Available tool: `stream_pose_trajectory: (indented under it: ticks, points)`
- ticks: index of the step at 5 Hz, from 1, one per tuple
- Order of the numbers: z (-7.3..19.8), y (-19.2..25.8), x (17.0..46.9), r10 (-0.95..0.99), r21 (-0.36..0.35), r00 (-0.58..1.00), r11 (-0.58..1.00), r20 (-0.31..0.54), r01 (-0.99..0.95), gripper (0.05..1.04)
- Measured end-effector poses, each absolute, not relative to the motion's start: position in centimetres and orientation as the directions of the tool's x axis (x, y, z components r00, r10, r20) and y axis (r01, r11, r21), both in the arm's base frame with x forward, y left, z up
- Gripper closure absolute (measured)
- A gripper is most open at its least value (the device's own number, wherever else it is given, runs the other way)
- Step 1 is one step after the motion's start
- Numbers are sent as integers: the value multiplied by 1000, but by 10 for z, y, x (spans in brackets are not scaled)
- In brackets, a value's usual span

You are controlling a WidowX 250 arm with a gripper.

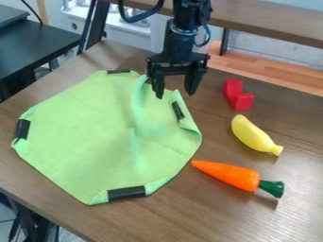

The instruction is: Fold the cloth from right to left

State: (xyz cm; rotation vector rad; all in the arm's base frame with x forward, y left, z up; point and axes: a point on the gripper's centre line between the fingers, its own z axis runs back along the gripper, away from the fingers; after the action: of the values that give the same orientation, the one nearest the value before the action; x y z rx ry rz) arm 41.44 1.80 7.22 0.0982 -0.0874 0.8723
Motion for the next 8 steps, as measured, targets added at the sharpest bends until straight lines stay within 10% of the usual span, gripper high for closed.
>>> stream_pose_trajectory:
  ticks: [1,4,8]
  points:
    - [52,16,410,758,77,647,643,78,-762,83]
    - [18,18,409,744,-245,669,648,-3,-721,83]
    - [44,9,431,772,-314,636,601,-12,-735,83]
